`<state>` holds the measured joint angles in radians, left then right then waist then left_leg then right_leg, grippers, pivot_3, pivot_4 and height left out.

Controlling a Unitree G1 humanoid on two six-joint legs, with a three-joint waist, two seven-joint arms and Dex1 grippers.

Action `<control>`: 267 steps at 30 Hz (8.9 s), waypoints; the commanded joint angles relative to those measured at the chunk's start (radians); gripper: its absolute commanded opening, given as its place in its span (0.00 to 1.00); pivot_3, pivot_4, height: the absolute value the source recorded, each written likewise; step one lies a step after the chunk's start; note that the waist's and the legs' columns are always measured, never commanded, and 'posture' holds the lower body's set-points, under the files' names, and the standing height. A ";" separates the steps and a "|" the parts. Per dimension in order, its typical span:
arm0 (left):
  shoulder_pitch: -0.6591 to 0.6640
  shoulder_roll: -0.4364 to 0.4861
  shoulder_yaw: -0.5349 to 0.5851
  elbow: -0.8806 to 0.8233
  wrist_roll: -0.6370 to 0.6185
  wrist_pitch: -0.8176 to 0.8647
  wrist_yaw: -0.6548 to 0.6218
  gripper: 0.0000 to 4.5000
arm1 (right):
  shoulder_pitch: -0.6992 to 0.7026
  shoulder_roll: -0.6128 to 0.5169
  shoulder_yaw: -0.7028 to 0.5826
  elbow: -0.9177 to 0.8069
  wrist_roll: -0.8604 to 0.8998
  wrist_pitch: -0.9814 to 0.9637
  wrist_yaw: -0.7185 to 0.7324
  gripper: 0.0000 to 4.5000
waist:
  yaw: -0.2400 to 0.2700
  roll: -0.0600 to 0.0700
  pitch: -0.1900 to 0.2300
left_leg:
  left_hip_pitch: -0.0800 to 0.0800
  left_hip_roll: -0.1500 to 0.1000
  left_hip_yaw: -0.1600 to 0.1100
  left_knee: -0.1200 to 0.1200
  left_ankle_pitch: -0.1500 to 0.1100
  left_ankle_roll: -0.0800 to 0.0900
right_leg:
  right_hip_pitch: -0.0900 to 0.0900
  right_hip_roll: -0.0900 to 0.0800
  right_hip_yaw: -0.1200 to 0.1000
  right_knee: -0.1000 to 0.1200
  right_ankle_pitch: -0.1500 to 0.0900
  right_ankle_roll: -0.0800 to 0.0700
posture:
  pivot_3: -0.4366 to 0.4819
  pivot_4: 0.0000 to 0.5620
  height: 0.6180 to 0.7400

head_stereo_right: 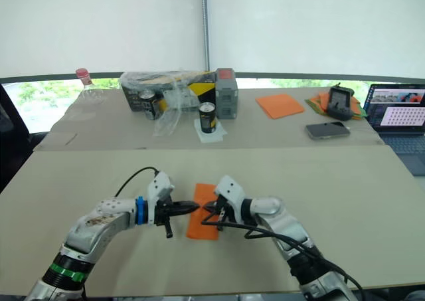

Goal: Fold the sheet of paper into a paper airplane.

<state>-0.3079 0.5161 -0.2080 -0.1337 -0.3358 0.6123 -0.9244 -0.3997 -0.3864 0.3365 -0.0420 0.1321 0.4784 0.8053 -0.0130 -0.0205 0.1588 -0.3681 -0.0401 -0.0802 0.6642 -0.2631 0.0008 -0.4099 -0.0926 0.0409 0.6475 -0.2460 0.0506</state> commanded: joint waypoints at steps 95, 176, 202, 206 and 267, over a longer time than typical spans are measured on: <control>0.043 -0.020 -0.114 0.051 0.104 -0.066 -0.039 0.00 | 0.385 -0.158 0.129 -0.064 -0.086 -0.346 0.260 0.01 | -0.002 -0.001 -0.025 | 0.016 0.003 -0.001 -0.004 -0.008 0.007 | 0.023 0.002 -0.002 -0.018 -0.002 0.003 | 0.48 0.27 1.00; -0.334 -0.318 -0.366 0.425 0.276 -0.090 -0.122 0.00 | 0.293 -0.442 -0.417 -0.581 0.177 0.334 -0.171 0.01 | 0.021 -0.002 -0.007 | -0.002 -0.005 -0.001 0.014 -0.012 0.012 | 0.015 -0.001 -0.001 -0.018 0.002 0.010 | 0.48 0.27 1.00; -0.245 -0.027 0.127 0.032 -0.059 0.181 -0.025 0.00 | 0.141 -0.388 -0.136 -0.410 0.059 0.387 -0.197 0.01 | 0.003 -0.002 -0.007 | -0.010 -0.001 0.000 0.014 -0.011 0.011 | 0.004 -0.001 0.000 -0.015 0.002 0.009 | 0.48 0.27 1.00; -0.216 -0.013 0.117 0.007 -0.058 0.175 -0.022 0.00 | 0.123 -0.435 -0.178 -0.424 0.062 0.402 -0.172 0.01 | 0.008 -0.002 -0.007 | -0.011 -0.002 0.000 0.015 -0.011 0.010 | 0.003 -0.002 0.000 -0.015 0.002 0.009 | 0.48 0.27 1.00; -0.152 0.018 -0.004 -0.108 -0.063 0.146 0.026 0.00 | 0.064 -0.488 0.028 -0.628 -0.007 0.645 -0.007 0.01 | -0.001 -0.002 -0.006 | -0.017 0.000 0.003 0.015 -0.010 0.009 | -0.010 0.000 0.001 -0.005 0.003 0.006 | 0.48 0.27 1.00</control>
<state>-0.4550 0.5353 -0.2152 -0.2198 -0.3871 0.7695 -0.8913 -0.3397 -0.8716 0.3604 -0.6255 0.1005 1.0986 0.7914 -0.0135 -0.0226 0.1529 -0.3853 -0.0401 -0.0774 0.6794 -0.2732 0.0090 -0.4209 -0.0926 0.0422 0.6436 -0.2426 0.0567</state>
